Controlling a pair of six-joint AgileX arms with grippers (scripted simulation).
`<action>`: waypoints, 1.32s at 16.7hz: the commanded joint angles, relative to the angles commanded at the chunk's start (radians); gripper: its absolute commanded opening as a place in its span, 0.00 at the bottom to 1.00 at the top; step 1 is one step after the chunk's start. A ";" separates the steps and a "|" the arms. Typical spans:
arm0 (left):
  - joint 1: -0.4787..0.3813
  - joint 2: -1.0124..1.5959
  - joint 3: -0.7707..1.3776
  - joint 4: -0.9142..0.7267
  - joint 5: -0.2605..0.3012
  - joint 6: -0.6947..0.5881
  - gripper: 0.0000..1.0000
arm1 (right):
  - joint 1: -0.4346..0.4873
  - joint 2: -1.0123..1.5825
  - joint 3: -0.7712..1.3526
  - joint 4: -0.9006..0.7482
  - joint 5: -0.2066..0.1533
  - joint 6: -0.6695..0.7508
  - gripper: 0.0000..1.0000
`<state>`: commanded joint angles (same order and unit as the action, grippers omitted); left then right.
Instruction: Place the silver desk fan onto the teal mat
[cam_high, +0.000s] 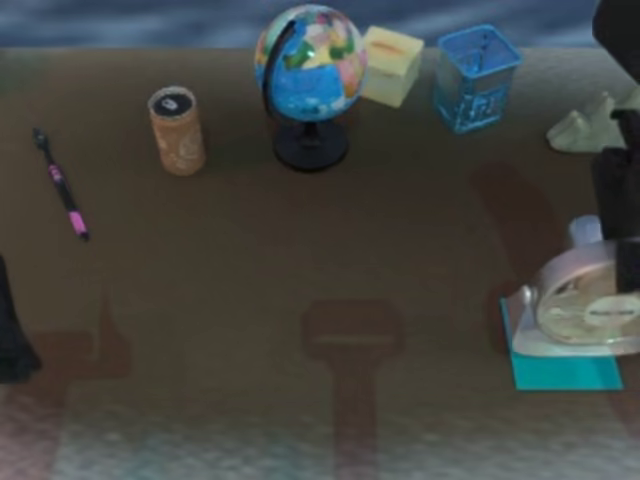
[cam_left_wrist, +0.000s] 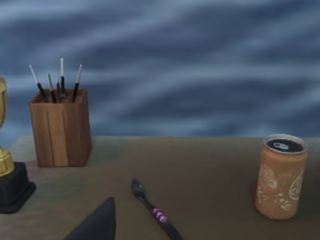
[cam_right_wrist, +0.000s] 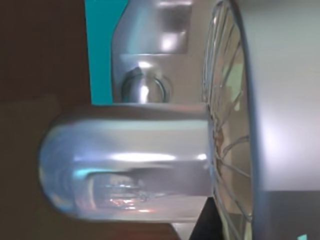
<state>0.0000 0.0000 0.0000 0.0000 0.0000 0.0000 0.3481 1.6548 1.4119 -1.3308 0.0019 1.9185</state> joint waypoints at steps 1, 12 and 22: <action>0.000 0.000 0.000 0.000 0.000 0.000 1.00 | -0.002 0.002 -0.024 0.030 0.000 0.000 0.00; 0.000 0.000 0.000 0.000 0.000 0.000 1.00 | -0.006 0.012 -0.085 0.095 0.000 0.000 0.38; 0.000 0.000 0.000 0.000 0.000 0.000 1.00 | -0.006 0.012 -0.085 0.095 0.000 0.000 1.00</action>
<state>0.0000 0.0000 0.0000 0.0000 0.0000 0.0000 0.3423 1.6665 1.3272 -1.2362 0.0019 1.9187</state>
